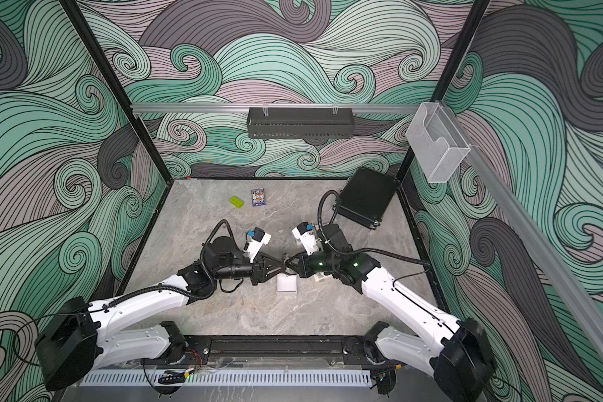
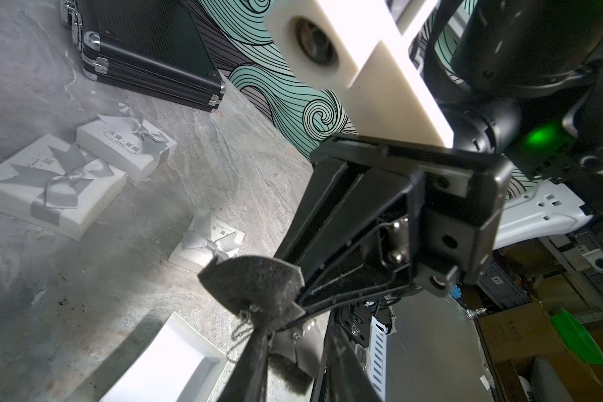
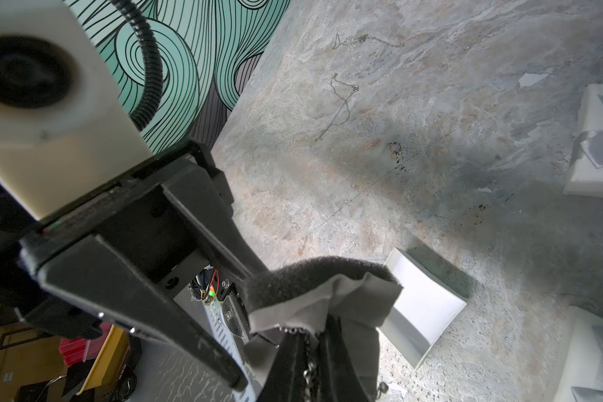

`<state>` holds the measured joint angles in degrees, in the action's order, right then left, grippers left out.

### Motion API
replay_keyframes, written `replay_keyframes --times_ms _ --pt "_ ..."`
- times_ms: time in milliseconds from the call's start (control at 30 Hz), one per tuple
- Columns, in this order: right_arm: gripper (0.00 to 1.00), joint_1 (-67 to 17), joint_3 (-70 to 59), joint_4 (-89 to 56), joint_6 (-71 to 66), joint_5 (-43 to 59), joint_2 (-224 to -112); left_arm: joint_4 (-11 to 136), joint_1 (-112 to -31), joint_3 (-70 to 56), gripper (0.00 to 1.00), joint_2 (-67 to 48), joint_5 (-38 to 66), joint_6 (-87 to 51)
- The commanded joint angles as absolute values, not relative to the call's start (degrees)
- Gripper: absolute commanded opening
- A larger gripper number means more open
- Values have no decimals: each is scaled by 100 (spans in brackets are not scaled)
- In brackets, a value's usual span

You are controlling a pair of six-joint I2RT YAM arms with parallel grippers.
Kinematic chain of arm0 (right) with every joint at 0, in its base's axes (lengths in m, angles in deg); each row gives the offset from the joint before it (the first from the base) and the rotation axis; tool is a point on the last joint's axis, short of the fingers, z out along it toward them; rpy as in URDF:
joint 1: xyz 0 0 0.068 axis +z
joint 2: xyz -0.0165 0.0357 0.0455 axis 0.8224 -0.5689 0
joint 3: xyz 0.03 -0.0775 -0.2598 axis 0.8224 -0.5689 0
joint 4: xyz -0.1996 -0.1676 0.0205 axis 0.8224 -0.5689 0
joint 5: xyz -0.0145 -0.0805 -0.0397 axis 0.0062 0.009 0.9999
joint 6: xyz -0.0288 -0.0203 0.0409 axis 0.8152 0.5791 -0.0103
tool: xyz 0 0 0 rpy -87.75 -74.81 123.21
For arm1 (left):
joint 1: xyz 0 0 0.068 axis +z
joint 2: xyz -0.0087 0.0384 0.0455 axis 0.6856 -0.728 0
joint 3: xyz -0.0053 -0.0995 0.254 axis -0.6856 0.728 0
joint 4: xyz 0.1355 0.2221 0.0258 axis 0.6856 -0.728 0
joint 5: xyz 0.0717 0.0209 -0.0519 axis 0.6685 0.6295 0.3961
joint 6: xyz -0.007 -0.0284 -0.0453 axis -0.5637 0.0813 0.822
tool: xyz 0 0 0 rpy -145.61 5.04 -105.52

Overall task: Take the necklace out of the lift-off lid jewelry box
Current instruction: Pick up the necklace from the inner lining.

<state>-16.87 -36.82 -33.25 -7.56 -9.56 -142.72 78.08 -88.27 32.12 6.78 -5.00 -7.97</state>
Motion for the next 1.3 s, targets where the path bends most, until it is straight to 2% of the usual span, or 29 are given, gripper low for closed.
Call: replay_keyframes --times_ms 0,67,200,533,700,867,1167,1267 --pt "14 -1674 -3729 -3169 -682 -806 -14161 7897 -8881 2947 29 652 -661 -768" --pt "14 -1670 -3721 -3127 -700 -808 -14161 7789 -8880 2875 30 608 -736 -806" --pt "14 -1678 -3690 -3097 -700 -797 -14204 7697 -8889 2779 39 473 -836 -817" --pt "14 -1683 -3655 -3280 -555 -494 -14179 6981 -8883 2786 44 653 -34 -873" --pt "14 -1683 -3633 -3243 -566 -515 -14208 6968 -8890 2770 48 683 -27 -796" --pt "14 -1689 -3641 -3156 -608 -565 -14236 7284 -8882 2547 48 421 -359 -622" --pt "14 -1705 -3662 -3114 -656 -466 -14136 7556 -8913 2453 38 179 -655 -454" --pt "14 -1722 -3662 -3089 -679 -416 -14126 7548 -8916 2448 37 176 -672 -457"
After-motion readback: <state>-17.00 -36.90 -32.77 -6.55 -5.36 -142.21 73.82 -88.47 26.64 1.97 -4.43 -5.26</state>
